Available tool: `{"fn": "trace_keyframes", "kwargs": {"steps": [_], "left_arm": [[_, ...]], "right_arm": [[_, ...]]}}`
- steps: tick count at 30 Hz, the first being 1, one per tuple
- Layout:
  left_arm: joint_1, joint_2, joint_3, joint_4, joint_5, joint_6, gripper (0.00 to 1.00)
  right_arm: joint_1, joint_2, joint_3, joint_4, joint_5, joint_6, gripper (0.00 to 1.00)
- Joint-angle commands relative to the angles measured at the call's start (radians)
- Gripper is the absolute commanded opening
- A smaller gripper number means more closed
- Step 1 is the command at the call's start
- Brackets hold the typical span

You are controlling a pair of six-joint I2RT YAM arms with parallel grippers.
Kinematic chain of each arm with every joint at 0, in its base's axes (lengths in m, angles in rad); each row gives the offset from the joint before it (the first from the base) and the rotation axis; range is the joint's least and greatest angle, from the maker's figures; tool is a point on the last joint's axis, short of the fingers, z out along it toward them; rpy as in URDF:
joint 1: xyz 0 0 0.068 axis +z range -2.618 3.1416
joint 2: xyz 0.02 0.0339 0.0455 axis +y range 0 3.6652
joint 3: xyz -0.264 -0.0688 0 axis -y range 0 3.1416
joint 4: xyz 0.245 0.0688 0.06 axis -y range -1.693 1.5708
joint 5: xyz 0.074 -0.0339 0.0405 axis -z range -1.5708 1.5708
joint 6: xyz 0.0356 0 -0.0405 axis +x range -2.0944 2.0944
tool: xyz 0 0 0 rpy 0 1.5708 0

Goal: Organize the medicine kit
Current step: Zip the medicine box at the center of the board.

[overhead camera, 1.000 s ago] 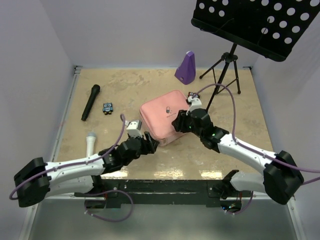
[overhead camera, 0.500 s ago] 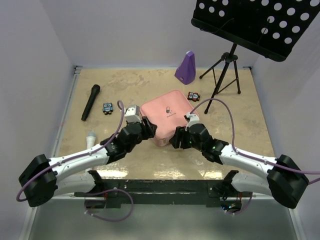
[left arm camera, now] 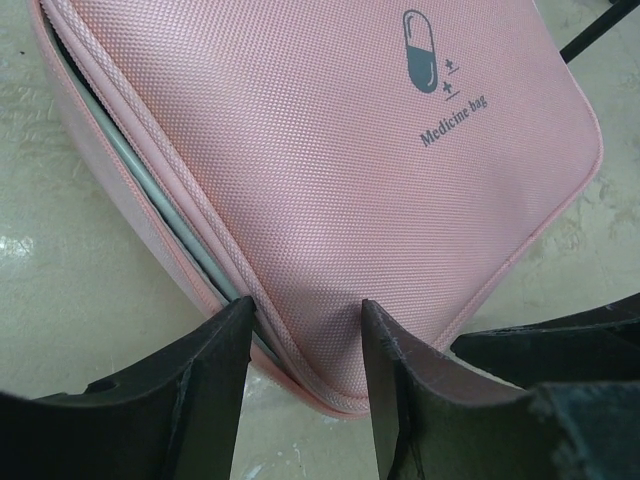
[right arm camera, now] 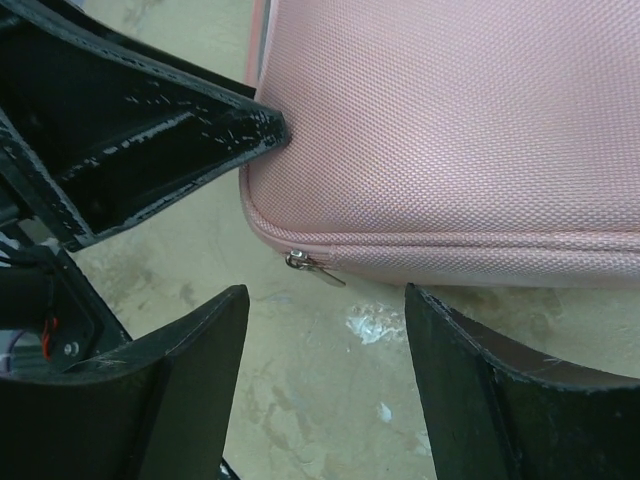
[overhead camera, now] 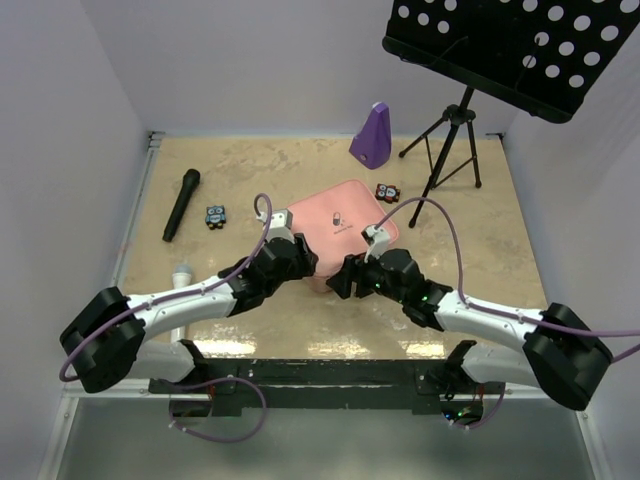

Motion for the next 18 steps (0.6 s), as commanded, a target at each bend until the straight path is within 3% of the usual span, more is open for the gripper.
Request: {"fn": "trace_keyframes", "kwargs": {"steps": [1,18], "left_arm": [[0.012,0.039,0.021,-0.016,0.013,-0.009,0.51],[0.013,0.039,-0.034,0.012,0.035,-0.031,0.49]], "right_arm": [[0.003,0.053,0.037,0.078,-0.032,-0.039,0.68],[0.014,0.176,0.077,0.204,-0.075,-0.034,0.63]]}}
